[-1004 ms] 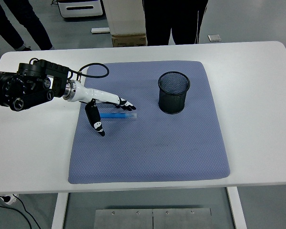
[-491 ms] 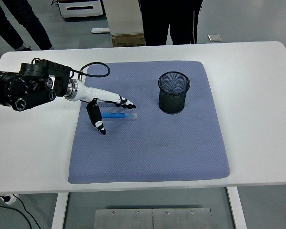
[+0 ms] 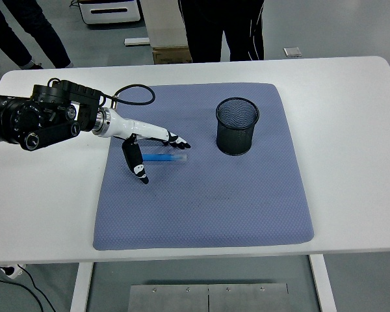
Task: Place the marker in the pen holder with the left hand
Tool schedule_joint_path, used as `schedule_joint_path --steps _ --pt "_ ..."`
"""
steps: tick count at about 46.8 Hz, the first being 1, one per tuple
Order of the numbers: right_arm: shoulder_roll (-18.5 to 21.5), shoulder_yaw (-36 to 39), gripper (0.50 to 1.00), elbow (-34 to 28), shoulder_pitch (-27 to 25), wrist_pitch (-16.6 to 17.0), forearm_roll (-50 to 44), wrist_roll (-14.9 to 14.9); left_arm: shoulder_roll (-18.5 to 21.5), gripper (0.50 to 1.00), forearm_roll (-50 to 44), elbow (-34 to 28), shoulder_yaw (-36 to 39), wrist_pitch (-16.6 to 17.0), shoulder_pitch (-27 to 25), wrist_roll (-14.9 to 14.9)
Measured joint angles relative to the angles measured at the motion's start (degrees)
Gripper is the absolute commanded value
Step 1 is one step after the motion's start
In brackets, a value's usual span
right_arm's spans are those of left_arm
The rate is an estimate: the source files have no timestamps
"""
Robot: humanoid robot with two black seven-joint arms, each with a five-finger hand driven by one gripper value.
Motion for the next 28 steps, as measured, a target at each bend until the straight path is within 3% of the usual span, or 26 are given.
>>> schedule_joint_path --steps 7,13,28 --pt "0.0 0.0 1.000 0.0 0.0 0.0 0.0 0.0 0.0 0.909 0.3 0.0 0.0 -0.3 -0.1 -0.1" --pt "0.0 0.0 1.000 0.0 0.0 0.0 0.0 0.0 0.0 0.816 1.1 0.0 0.2 -0.5 -0.1 -0.4" --pt "0.0 0.0 1.000 0.0 0.0 0.0 0.0 0.0 0.1 0.812 1.3 0.1 0.2 -0.4 -0.1 -1.1"
